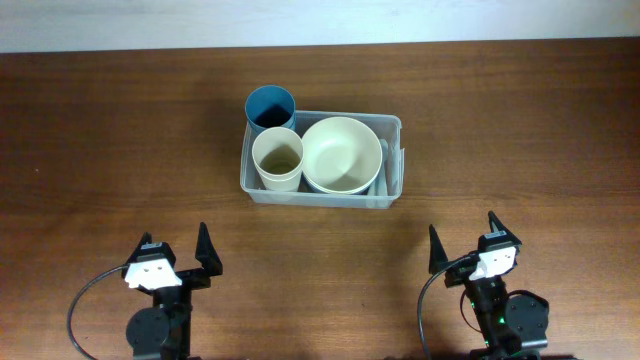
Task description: Pack container
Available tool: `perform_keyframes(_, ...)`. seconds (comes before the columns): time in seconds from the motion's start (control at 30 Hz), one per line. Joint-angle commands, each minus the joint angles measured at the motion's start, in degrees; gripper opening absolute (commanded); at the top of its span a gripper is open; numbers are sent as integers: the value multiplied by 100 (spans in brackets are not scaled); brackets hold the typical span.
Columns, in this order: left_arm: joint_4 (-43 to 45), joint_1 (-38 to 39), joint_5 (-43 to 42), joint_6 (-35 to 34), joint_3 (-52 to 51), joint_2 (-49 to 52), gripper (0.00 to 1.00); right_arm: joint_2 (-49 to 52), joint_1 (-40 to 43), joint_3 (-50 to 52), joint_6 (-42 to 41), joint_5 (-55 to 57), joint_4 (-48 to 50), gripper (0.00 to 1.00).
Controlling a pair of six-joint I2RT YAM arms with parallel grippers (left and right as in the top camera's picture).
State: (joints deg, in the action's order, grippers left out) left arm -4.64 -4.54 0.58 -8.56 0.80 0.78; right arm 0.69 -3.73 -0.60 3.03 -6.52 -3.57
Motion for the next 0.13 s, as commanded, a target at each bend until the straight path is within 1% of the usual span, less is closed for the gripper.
perform_keyframes(0.0,-13,-20,-122,94,-24,-48,99,-44,37,28,-4,-17,-31,99)
perform_keyframes(0.1,-13,-17,-122,94,-24,-48,100,-44,37,28,-4,-17,-31,99)
